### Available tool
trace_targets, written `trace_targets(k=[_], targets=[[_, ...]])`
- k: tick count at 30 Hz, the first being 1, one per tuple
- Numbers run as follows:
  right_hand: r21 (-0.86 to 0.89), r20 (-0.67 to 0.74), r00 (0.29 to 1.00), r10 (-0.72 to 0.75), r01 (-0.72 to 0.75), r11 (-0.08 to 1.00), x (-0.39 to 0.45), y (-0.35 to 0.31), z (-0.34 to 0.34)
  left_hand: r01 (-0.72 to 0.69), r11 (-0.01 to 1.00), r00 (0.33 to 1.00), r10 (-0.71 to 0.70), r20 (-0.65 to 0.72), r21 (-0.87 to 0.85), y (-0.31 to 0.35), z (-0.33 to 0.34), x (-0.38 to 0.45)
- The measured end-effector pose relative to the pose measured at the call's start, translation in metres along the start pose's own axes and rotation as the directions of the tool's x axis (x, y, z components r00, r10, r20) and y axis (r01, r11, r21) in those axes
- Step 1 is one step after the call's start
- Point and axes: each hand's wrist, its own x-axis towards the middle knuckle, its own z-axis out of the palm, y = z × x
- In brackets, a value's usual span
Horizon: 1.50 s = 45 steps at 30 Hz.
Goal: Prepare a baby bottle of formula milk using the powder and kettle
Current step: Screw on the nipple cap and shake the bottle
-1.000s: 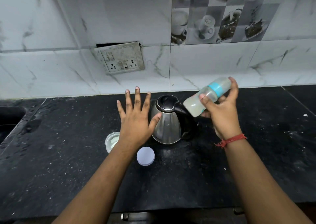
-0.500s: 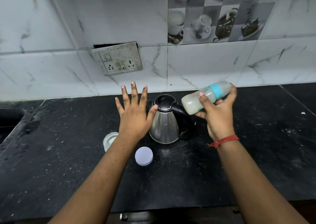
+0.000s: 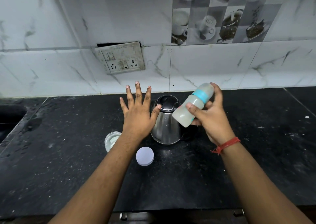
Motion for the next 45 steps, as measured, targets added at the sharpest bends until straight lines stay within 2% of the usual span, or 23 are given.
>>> trace_targets(k=[2, 7, 9, 10, 13, 14, 20, 22, 25, 26, 28, 30, 33, 34, 37, 38, 39, 41, 43, 45], targets=[[0.025, -0.004, 1.0, 0.007, -0.007, 1.0, -0.001, 0.002, 0.002, -0.005, 1.0, 1.0, 0.005, 0.001, 0.005, 0.0, 0.0, 0.001], [0.145, -0.314, 0.947, -0.068, 0.119, 0.982, 0.01, -0.01, -0.008, -0.007, 1.0, 1.0, 0.007, -0.01, 0.003, -0.004, 0.0, 0.002], [0.145, -0.36, 0.929, -0.085, 0.145, 0.979, 0.008, -0.01, -0.006, -0.007, 1.0, 1.0, 0.007, -0.002, 0.001, -0.003, 0.001, 0.002], [0.109, -0.308, 0.948, -0.08, 0.118, 0.987, 0.006, -0.009, -0.002, -0.01, 1.0, 1.0, 0.01, 0.0, 0.004, -0.003, 0.001, 0.002], [-0.03, -0.017, 1.0, -0.017, 0.017, 0.999, -0.002, -0.002, 0.006, -0.021, 1.0, 1.0, 0.021, -0.005, 0.007, -0.003, 0.001, 0.004], [-0.032, 0.004, 1.0, -0.013, 0.013, 0.999, -0.002, -0.001, 0.005, -0.022, 1.0, 1.0, 0.022, -0.008, 0.003, -0.003, 0.001, 0.004], [0.163, -0.302, 0.949, -0.089, 0.143, 0.976, 0.008, -0.018, 0.004, -0.031, 0.999, 0.999, 0.03, -0.034, -0.014, -0.005, 0.0, 0.006], [0.13, -0.241, 0.967, -0.088, 0.122, 0.984, 0.008, -0.02, 0.006, -0.029, 0.999, 0.999, 0.028, -0.041, -0.026, -0.005, 0.0, 0.007], [-0.074, 0.05, 0.998, -0.027, 0.03, 0.997, 0.002, -0.016, 0.012, -0.03, 0.998, 0.998, 0.028, -0.047, -0.046, -0.005, -0.002, 0.009], [-0.098, 0.089, 0.996, -0.015, 0.023, 0.995, 0.001, -0.015, 0.013, -0.029, 0.998, 0.999, 0.027, -0.047, -0.05, -0.006, -0.002, 0.009], [-0.026, 0.048, 0.999, -0.025, 0.027, 0.999, 0.001, -0.019, 0.013, -0.024, 0.998, 0.999, 0.022, -0.043, -0.056, -0.005, -0.004, 0.01], [0.084, -0.073, 0.996, -0.052, 0.058, 0.995, 0.004, -0.024, 0.013, -0.019, 0.998, 0.999, 0.017, -0.044, -0.06, -0.006, -0.005, 0.011], [0.085, -0.22, 0.971, -0.099, 0.121, 0.989, 0.009, -0.027, 0.012, -0.015, 0.998, 0.999, 0.012, -0.045, -0.067, -0.007, -0.006, 0.011], [0.063, -0.195, 0.977, -0.089, 0.103, 0.993, 0.008, -0.027, 0.012, -0.011, 0.998, 0.999, 0.008, -0.046, -0.068, -0.007, -0.007, 0.011], [-0.084, 0.071, 0.997, 0.012, -0.006, 0.996, 0.002, -0.025, 0.015, -0.005, 0.998, 0.999, 0.002, -0.041, -0.07, -0.005, -0.008, 0.011], [-0.102, 0.103, 0.994, 0.025, -0.015, 0.995, 0.001, -0.024, 0.015, -0.006, 0.997, 0.999, 0.003, -0.039, -0.071, -0.005, -0.009, 0.01], [-0.075, 0.085, 0.996, 0.018, -0.012, 0.997, 0.0, -0.024, 0.014, -0.007, 0.997, 0.999, 0.004, -0.037, -0.072, -0.004, -0.009, 0.01], [0.043, -0.045, 0.999, -0.025, 0.027, 0.999, 0.001, -0.028, 0.011, -0.009, 0.998, 0.999, 0.006, -0.039, -0.068, -0.004, -0.008, 0.01], [0.115, -0.205, 0.974, -0.092, 0.118, 0.986, 0.002, -0.03, 0.011, -0.011, 0.998, 0.999, 0.008, -0.049, -0.06, -0.006, -0.009, 0.009], [0.148, -0.303, 0.941, -0.149, 0.201, 0.968, 0.003, -0.029, 0.01, -0.013, 0.998, 0.999, 0.01, -0.048, -0.059, -0.006, -0.008, 0.009]])
